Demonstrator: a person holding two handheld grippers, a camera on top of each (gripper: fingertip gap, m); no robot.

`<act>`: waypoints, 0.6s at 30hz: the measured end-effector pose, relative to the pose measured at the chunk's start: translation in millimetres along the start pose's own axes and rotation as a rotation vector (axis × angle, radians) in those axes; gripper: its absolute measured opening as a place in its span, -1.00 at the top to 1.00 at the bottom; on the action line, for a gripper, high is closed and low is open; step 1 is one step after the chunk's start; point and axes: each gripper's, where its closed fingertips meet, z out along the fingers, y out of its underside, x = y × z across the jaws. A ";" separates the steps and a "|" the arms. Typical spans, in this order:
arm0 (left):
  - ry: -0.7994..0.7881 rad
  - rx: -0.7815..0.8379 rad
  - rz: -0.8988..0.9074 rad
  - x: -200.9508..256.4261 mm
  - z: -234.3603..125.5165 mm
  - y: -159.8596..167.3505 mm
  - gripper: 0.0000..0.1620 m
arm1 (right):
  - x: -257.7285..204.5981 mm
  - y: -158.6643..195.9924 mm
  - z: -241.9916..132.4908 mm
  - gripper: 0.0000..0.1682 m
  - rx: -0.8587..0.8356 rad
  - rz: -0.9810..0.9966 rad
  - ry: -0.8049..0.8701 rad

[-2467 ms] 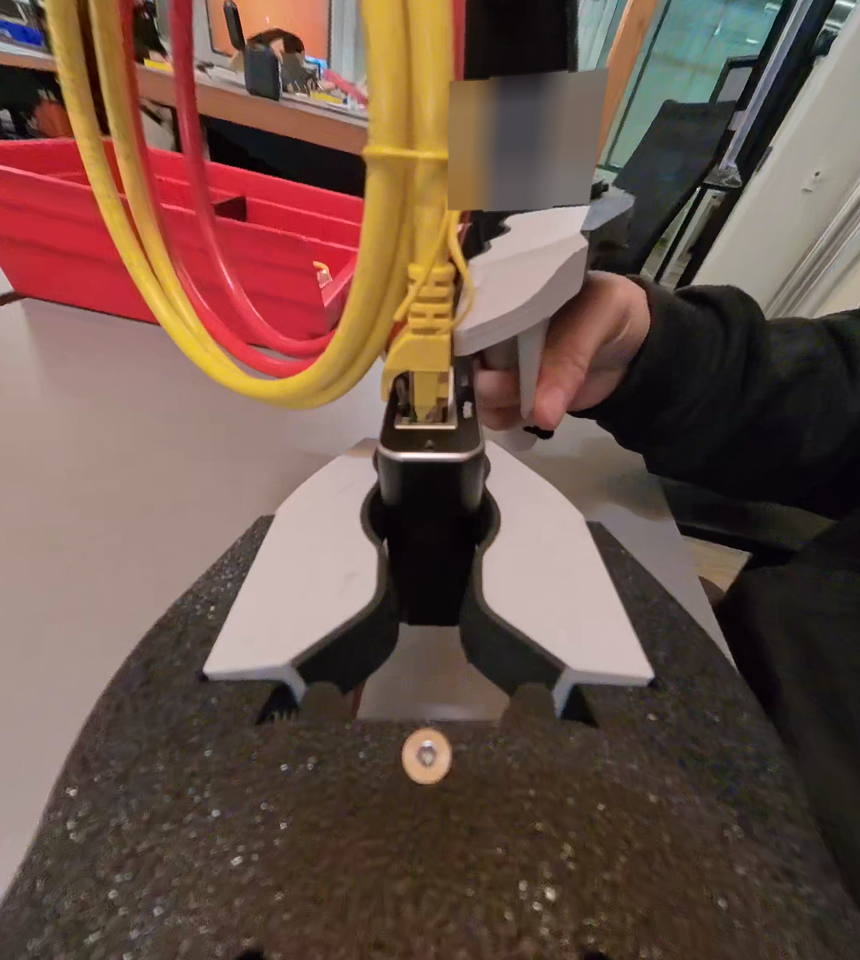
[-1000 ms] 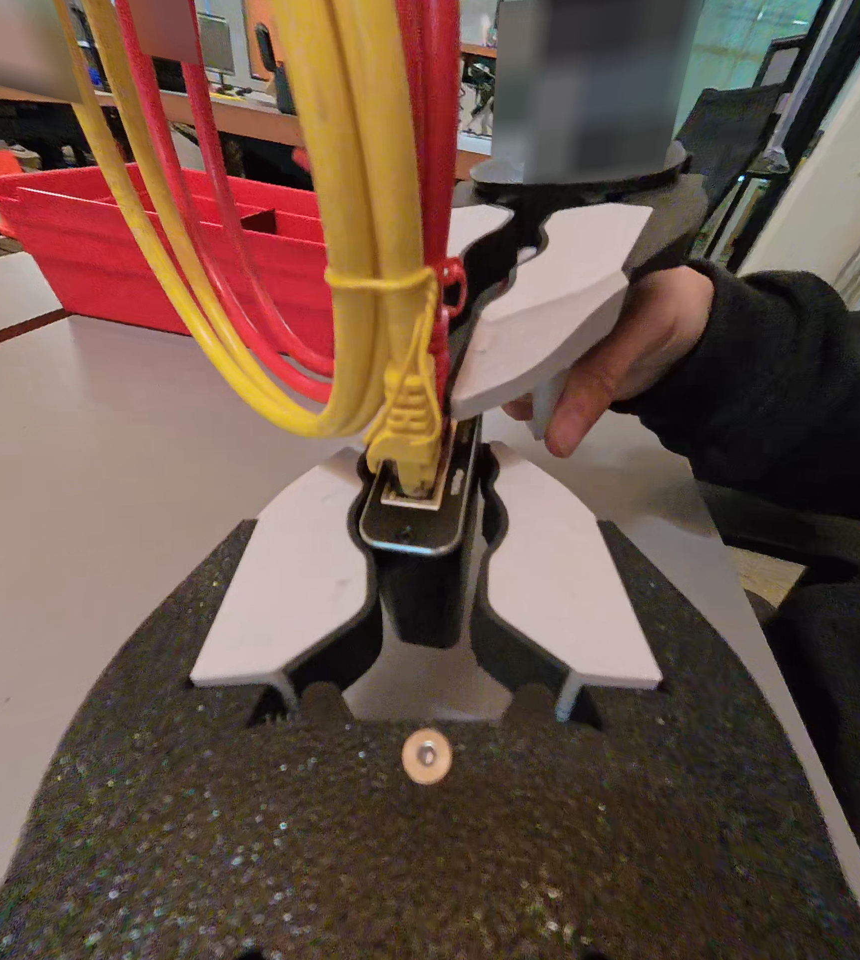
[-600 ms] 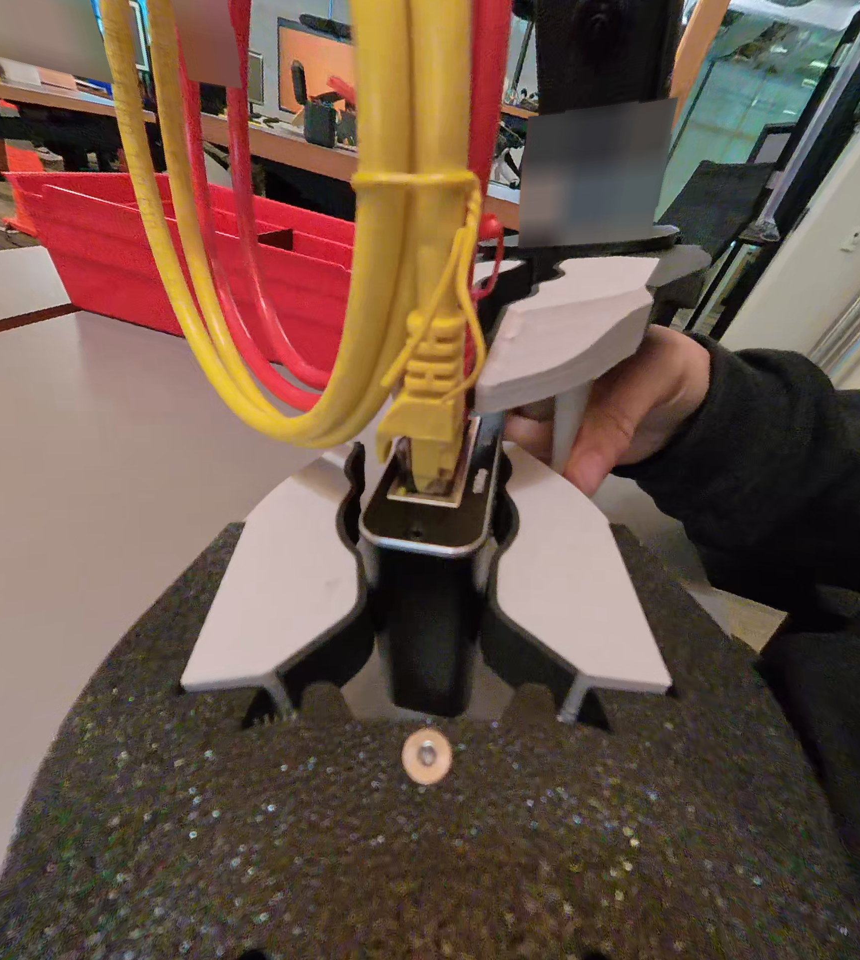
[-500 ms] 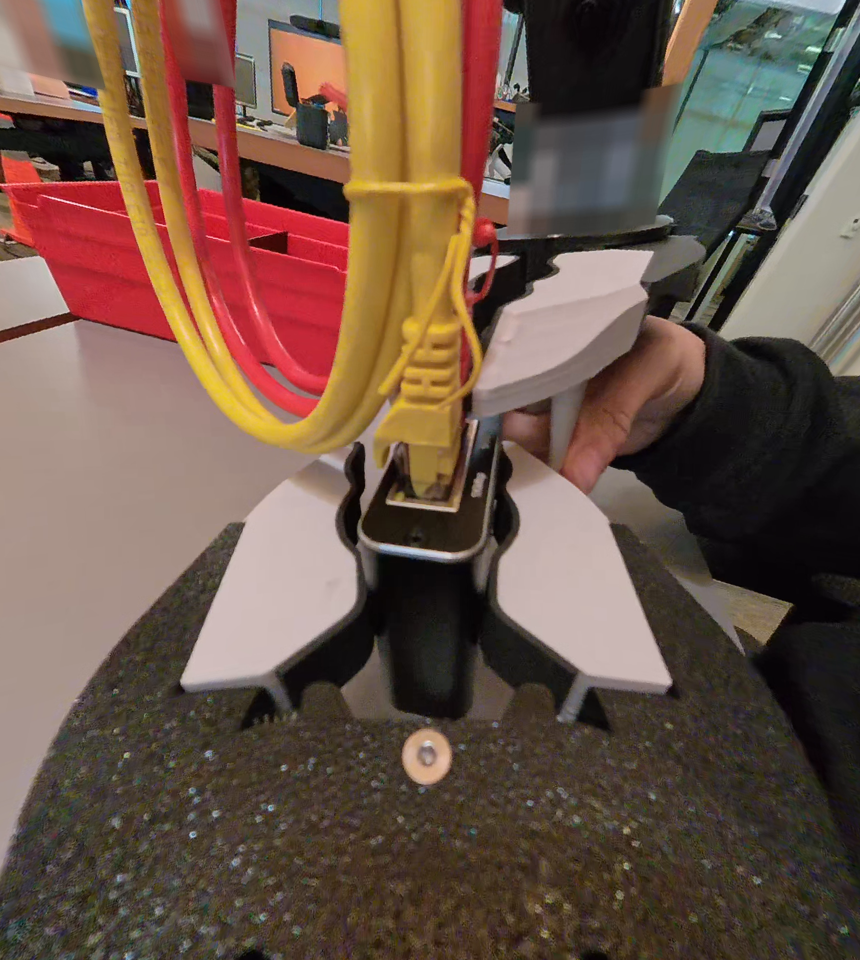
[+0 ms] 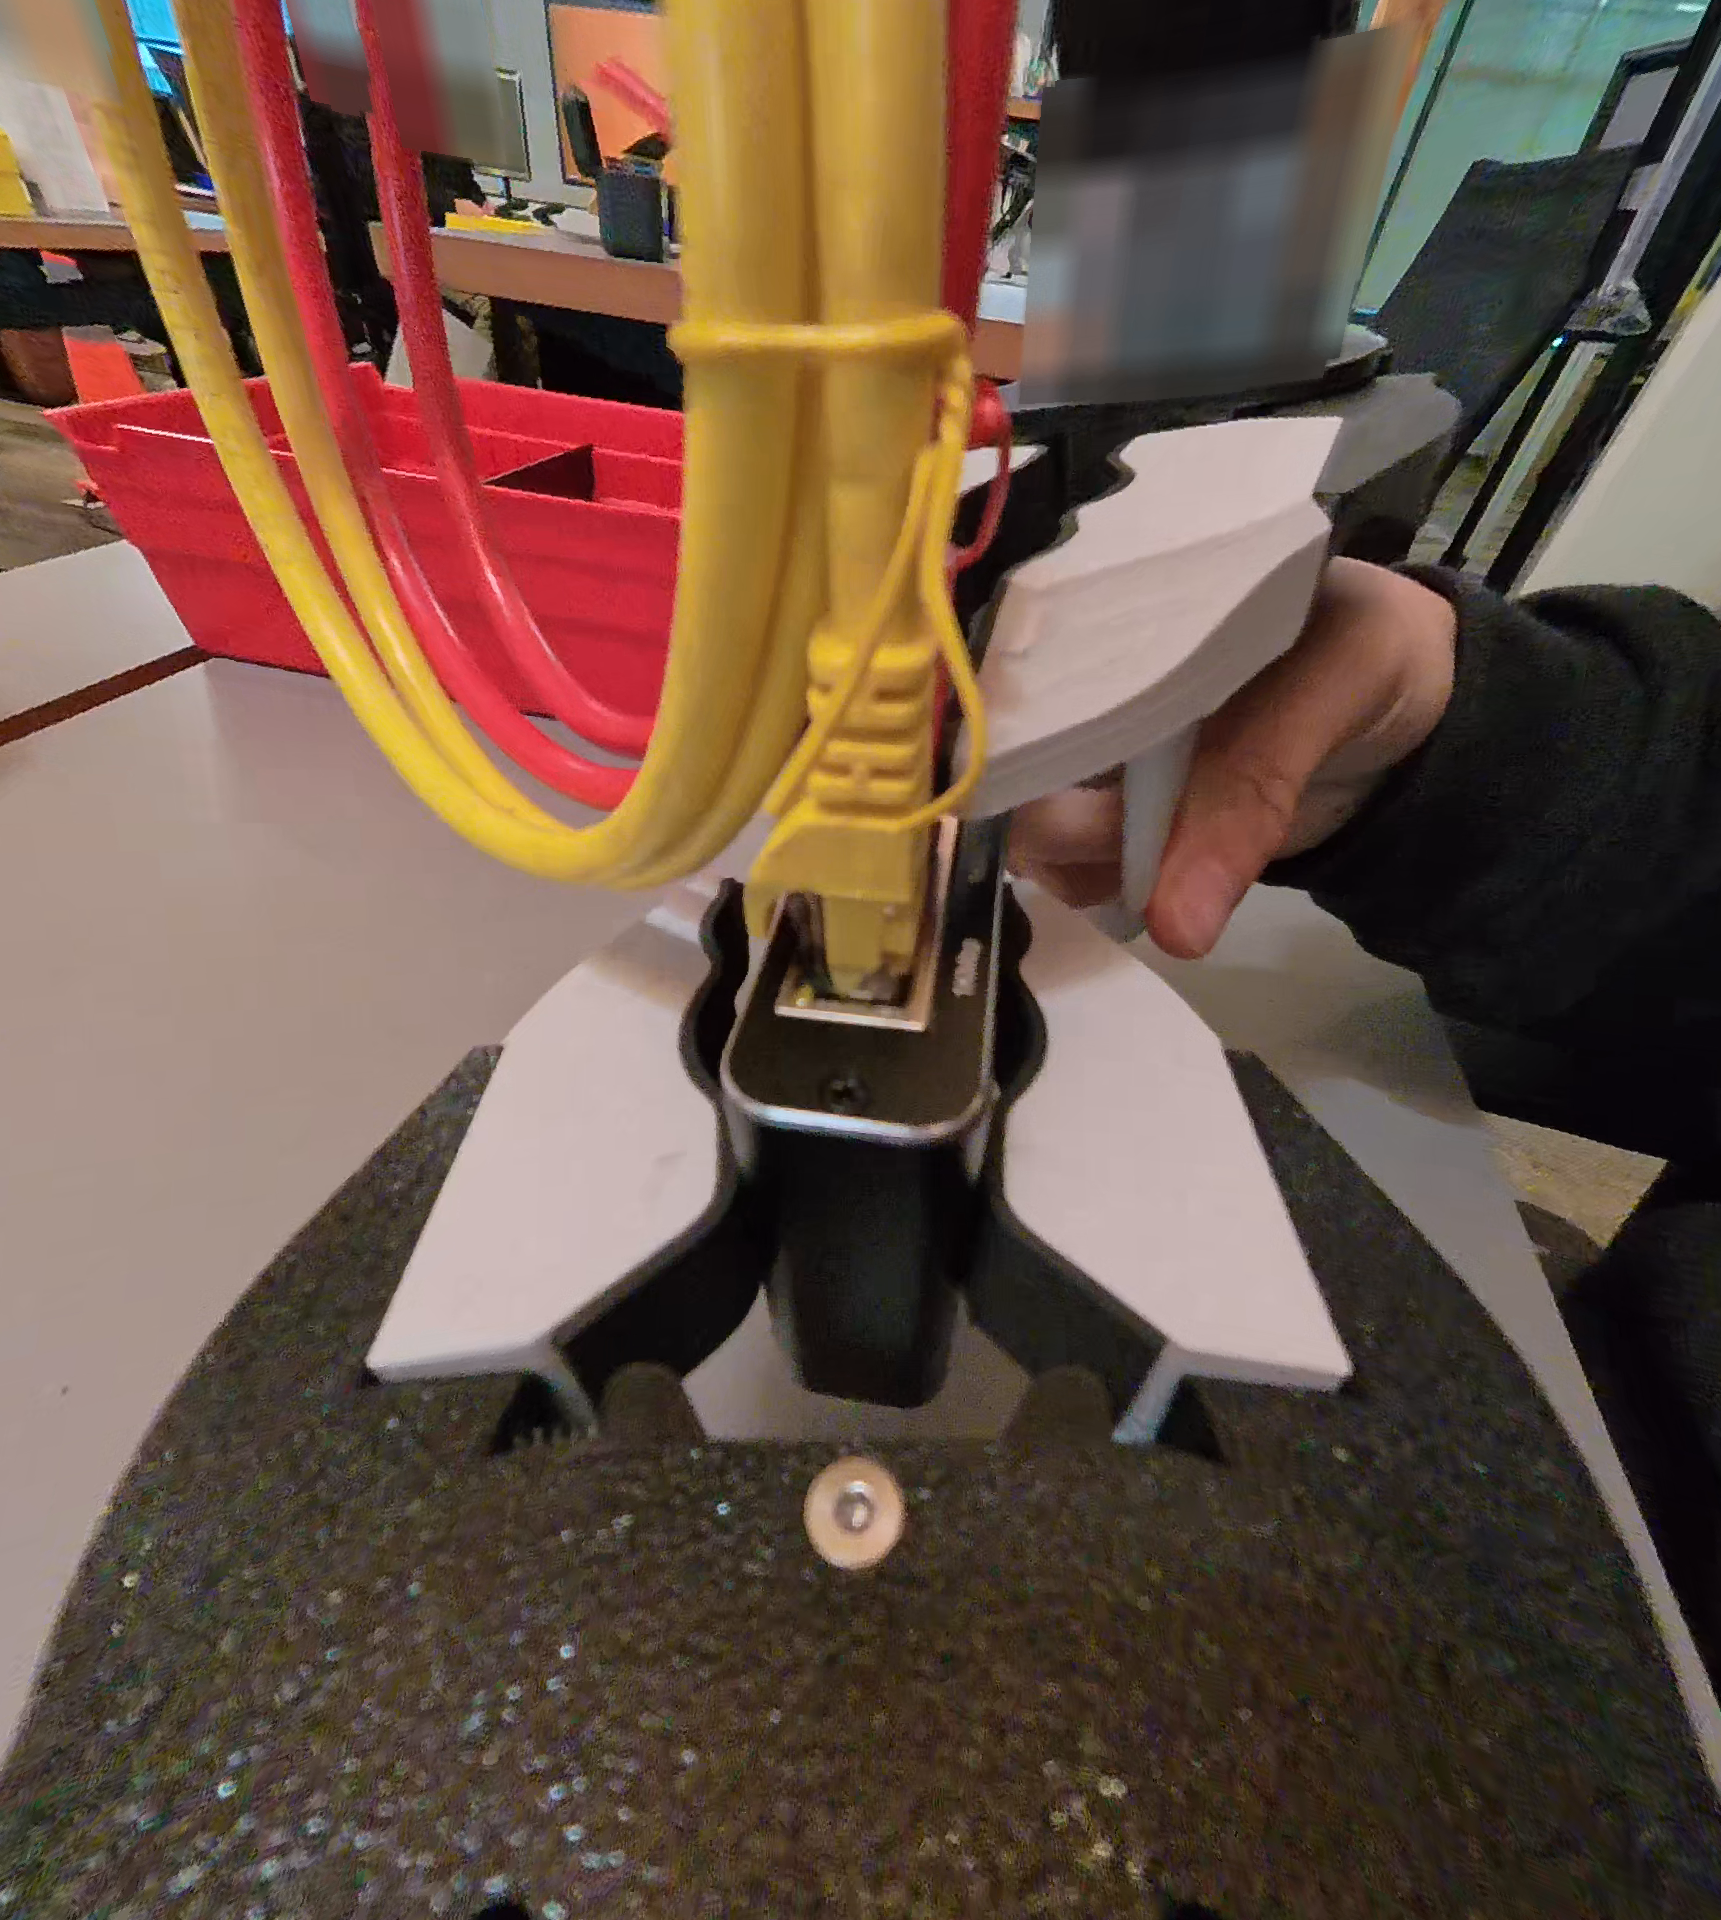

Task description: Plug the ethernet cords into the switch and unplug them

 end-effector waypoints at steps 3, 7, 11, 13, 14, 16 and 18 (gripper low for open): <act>0.003 0.013 -0.010 -0.6 -1.6 -2.5 0.43 | 1.0 -1.5 0.8 0.83 0.018 0.042 -0.011; -0.054 -0.042 0.055 -7.5 -2.8 3.8 0.43 | 2.9 0.9 0.7 0.83 0.049 0.113 -0.015; -0.032 -0.071 0.048 -5.5 0.9 9.3 0.43 | 3.5 2.6 -1.3 0.83 -0.010 0.049 0.022; 0.037 -0.035 -0.009 2.0 2.6 6.6 0.43 | 1.5 1.0 -0.9 0.84 -0.031 0.007 0.033; 0.070 -0.011 -0.036 5.5 2.7 3.9 0.43 | 0.7 -0.8 -0.2 0.84 -0.021 0.016 0.019; 0.089 0.000 -0.046 7.3 2.5 2.6 0.42 | -0.6 -3.1 0.8 0.84 0.003 0.040 -0.007; 0.037 -0.035 0.005 2.8 2.0 6.1 0.42 | -1.6 -2.8 1.3 0.84 0.033 0.081 -0.033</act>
